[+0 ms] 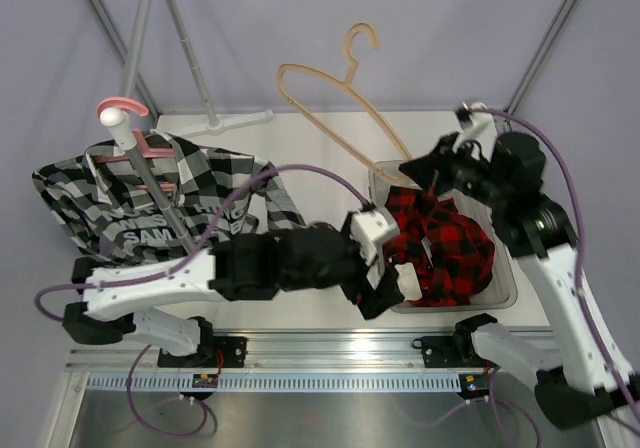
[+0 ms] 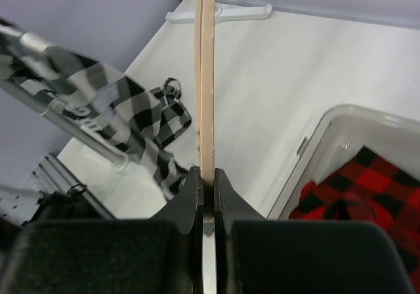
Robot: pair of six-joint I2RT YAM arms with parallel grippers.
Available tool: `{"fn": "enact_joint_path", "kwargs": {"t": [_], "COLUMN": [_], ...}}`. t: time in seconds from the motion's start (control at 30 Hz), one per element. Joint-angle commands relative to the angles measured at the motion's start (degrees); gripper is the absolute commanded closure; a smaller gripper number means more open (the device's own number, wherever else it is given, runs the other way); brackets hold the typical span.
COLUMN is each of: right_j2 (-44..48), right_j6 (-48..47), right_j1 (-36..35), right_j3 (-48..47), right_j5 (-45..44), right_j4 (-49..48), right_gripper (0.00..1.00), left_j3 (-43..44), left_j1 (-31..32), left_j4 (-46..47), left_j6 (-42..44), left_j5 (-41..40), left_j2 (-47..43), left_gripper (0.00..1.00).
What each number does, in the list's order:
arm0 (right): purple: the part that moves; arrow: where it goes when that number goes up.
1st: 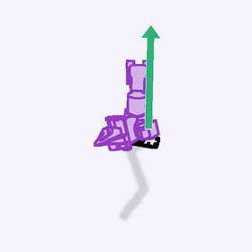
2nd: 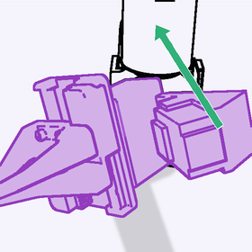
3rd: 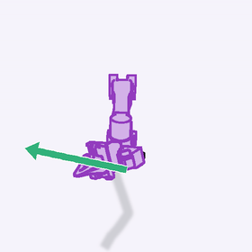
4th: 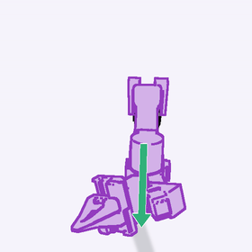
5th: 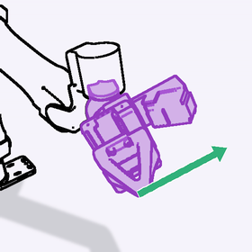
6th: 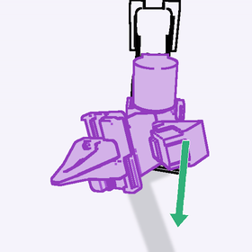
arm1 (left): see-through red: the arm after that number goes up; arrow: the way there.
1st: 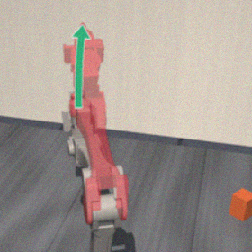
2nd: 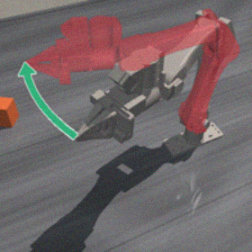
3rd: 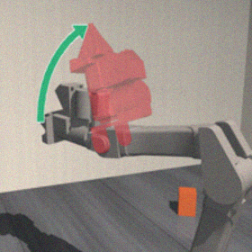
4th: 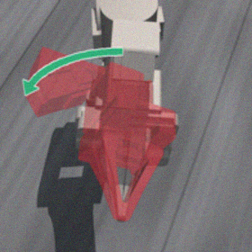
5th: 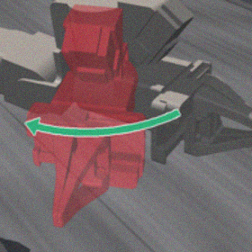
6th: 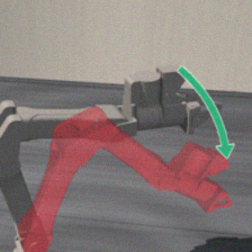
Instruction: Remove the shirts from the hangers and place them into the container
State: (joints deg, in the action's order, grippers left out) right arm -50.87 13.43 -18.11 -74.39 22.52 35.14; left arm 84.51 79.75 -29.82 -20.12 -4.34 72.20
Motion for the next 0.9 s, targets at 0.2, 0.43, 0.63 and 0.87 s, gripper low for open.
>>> {"fn": "enact_joint_path", "kwargs": {"t": [0.2, 0.43, 0.63, 0.87], "right_j2": [-31.46, -46.85, -59.68, -68.39], "right_j6": [-18.17, -24.32, -27.05, -26.61], "right_j1": [-6.58, -11.85, -17.74, -20.38], "right_j3": [-18.22, -39.65, -61.21, -72.29], "right_j5": [11.48, 14.82, 15.62, 16.06], "right_j4": [-11.68, -1.13, 9.16, 10.31], "right_gripper": [1.0, 1.0, 1.0, 1.0], "left_j3": [-15.59, -29.74, -37.57, -40.47], "left_j1": [11.75, 11.49, 11.13, 11.13], "left_j4": [-12.26, -21.06, -18.34, -18.08], "left_j6": [-16.3, -34.62, -40.43, -41.4], "left_j5": [-26.93, -33.19, -32.57, -33.1], "left_j2": [-0.04, -10.23, -17.44, -22.1], "left_gripper": [0.01, 0.01, 0.01, 0.01]}}
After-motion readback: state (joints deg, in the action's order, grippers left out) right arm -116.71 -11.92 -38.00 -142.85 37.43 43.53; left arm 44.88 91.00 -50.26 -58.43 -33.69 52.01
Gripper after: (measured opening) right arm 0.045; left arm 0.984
